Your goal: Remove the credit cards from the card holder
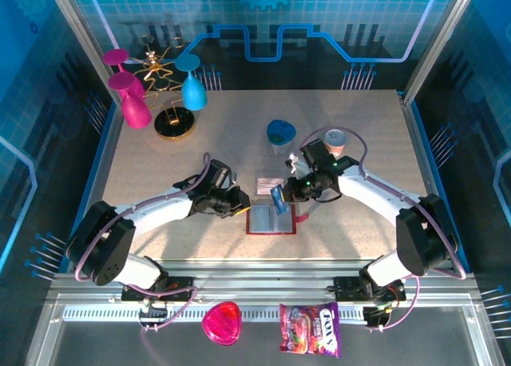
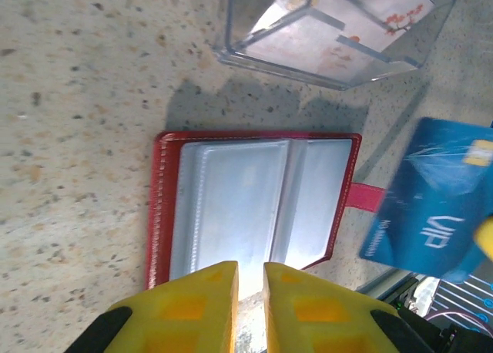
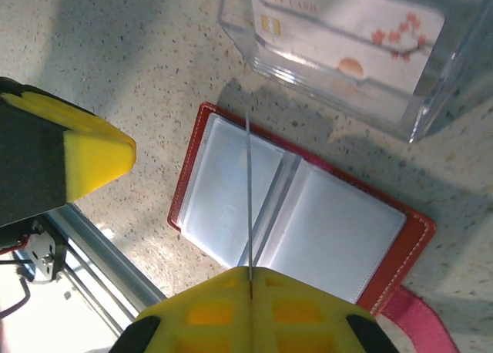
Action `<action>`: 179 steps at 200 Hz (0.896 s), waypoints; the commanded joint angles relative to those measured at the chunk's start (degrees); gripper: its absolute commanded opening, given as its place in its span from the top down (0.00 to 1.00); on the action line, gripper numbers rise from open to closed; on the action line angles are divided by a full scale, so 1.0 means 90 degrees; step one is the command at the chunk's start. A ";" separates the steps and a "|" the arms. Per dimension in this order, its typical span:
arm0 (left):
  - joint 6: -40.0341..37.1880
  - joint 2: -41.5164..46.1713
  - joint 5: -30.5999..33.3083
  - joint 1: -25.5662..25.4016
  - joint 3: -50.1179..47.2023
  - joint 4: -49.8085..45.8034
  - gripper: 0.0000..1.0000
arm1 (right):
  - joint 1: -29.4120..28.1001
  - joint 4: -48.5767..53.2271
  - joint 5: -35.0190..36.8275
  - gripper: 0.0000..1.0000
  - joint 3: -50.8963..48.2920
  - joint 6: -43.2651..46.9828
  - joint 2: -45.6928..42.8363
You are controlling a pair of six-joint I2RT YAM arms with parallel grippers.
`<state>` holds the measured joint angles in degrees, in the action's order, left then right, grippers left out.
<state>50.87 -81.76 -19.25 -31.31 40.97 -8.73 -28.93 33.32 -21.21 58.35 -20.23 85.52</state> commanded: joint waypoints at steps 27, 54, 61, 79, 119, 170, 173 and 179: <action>0.0044 0.0450 0.0127 0.0245 -0.0308 0.0063 0.83 | -0.0065 0.0972 0.0713 1.00 0.0916 0.2079 0.0290; 0.0031 0.0595 0.0102 0.0367 -0.0420 0.0071 0.83 | -0.0067 0.1395 0.0949 1.00 0.1603 0.2996 0.0630; 0.0022 0.0638 0.0092 0.0391 -0.0453 0.0072 0.83 | -0.0066 0.1459 0.0965 1.00 0.1745 0.3291 0.0688; 0.0017 0.0738 0.0078 0.0449 -0.0526 0.0053 0.83 | -0.0068 0.1663 0.0829 1.00 0.2102 0.4148 0.0830; 0.0013 0.0967 0.0073 0.0563 -0.0692 0.0040 0.83 | -0.0116 0.2519 0.0783 1.00 0.3150 0.5902 0.1411; -0.0008 0.1105 0.0078 0.0657 -0.0724 -0.0062 0.82 | -0.0136 0.3639 0.1082 1.00 0.4764 0.6853 0.2528; -0.0008 0.1112 0.0078 0.0657 -0.0733 -0.0065 0.82 | -0.0135 0.3684 0.1094 1.00 0.4846 0.6891 0.2578; -0.0016 0.1132 0.0078 0.0666 -0.0734 -0.0082 0.82 | -0.0134 0.3806 0.1107 1.00 0.5008 0.6977 0.2714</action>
<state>51.00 -73.21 -18.85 -25.93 35.42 -8.36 -29.63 59.55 -12.49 97.89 35.81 106.08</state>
